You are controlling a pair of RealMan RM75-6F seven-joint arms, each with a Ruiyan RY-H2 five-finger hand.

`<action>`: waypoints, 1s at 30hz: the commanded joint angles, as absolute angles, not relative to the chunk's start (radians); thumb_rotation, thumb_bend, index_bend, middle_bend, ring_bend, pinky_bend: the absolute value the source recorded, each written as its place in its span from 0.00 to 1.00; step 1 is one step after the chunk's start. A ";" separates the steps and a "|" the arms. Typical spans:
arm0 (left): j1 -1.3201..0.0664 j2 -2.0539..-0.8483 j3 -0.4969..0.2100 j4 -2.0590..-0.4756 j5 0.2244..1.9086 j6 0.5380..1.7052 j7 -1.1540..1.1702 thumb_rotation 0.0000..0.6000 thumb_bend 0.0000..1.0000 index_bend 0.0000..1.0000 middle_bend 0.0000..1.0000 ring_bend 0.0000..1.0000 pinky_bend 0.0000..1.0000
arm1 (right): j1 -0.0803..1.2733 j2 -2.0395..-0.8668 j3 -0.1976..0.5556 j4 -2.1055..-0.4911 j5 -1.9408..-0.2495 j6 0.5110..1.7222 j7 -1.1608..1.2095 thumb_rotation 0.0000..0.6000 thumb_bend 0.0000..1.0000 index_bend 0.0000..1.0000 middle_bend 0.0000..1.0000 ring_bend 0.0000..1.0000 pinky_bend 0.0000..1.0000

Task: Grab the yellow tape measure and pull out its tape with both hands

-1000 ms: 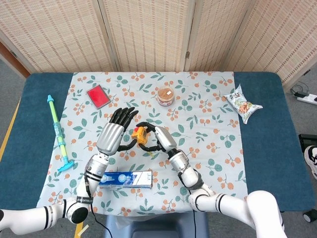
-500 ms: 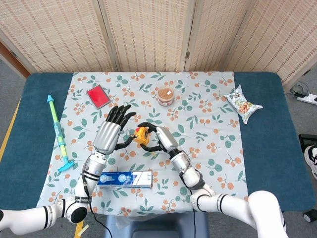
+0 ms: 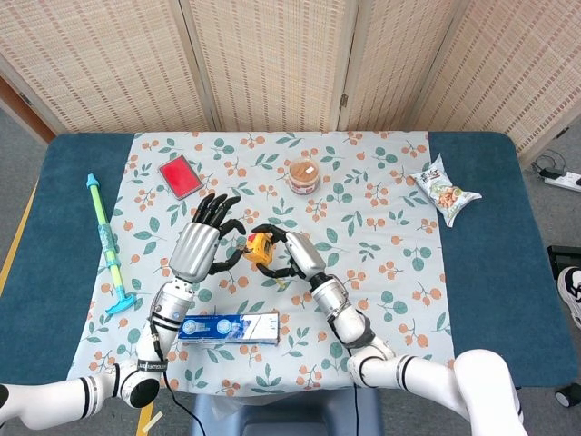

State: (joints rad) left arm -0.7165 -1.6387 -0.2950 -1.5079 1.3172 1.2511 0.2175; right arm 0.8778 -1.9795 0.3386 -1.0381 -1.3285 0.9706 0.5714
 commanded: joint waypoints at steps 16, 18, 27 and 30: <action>-0.710 -1.657 -0.300 -1.457 1.327 1.281 0.172 1.00 0.92 0.59 0.24 0.15 0.00 | 0.879 -1.967 0.346 -1.035 -1.316 0.957 0.563 1.00 0.40 0.55 0.50 0.43 0.32; -0.706 -1.655 -0.303 -1.454 1.325 1.286 0.163 1.00 0.93 0.59 0.24 0.16 0.00 | 0.876 -1.959 0.341 -1.039 -1.318 0.956 0.557 1.00 0.40 0.55 0.50 0.44 0.32; -0.670 -1.612 -0.335 -1.459 1.294 1.300 0.048 1.00 0.93 0.59 0.24 0.16 0.00 | 0.825 -1.866 0.288 -1.090 -1.337 0.959 0.512 1.00 0.40 0.55 0.50 0.43 0.31; -0.651 -1.588 -0.350 -1.460 1.275 1.307 0.010 1.00 0.93 0.59 0.24 0.17 0.00 | 0.796 -1.825 0.262 -1.110 -1.344 0.971 0.482 1.00 0.40 0.55 0.50 0.44 0.32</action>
